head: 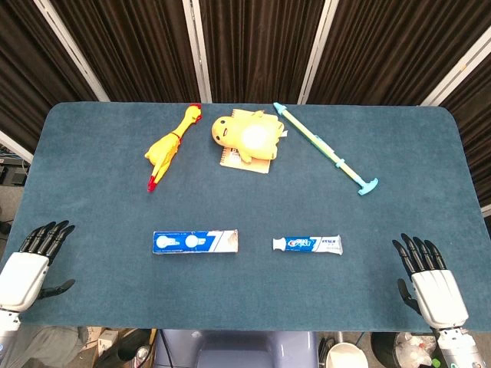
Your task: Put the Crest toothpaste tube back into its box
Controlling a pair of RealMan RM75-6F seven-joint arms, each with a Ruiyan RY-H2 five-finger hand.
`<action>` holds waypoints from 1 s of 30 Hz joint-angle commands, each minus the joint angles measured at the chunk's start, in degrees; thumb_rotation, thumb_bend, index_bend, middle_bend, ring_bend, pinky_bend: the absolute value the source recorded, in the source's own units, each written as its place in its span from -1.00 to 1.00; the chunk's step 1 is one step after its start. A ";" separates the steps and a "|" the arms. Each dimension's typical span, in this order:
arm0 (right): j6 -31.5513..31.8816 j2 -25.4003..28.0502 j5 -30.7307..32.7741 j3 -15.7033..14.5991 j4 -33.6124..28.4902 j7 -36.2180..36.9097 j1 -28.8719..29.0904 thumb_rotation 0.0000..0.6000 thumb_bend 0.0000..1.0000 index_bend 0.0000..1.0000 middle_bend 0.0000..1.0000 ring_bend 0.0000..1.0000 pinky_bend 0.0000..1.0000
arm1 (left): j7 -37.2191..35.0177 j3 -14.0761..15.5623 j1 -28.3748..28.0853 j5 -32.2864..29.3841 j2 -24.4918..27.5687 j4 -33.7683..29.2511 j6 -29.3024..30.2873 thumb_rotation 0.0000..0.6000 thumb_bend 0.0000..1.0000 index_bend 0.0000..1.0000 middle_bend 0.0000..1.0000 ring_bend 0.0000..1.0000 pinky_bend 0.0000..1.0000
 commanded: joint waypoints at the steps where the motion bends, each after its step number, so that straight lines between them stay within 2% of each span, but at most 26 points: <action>1: -0.10 -0.01 0.05 0.02 0.02 0.00 0.05 1.00 -0.02 -1.00 -1.00 -1.00 -0.84 | -0.15 -0.01 0.01 -0.17 0.06 -0.10 -0.08 1.00 -0.91 -0.94 -0.93 -0.89 -0.82; 22: -0.11 0.09 -0.15 -0.33 0.14 0.27 -0.09 1.00 -0.02 -1.00 -1.00 -1.00 -0.84 | 0.77 0.21 -0.17 -0.19 0.19 -0.45 -0.79 1.00 -0.91 -0.94 -0.95 -0.89 -0.82; 30: -0.27 0.14 -0.10 -0.35 -0.09 0.78 -0.02 1.00 -0.02 -1.00 -1.00 -1.00 -0.84 | 2.16 -0.63 -1.99 -2.80 0.40 -3.60 -4.92 1.00 -0.90 -0.94 -0.97 -0.89 -0.72</action>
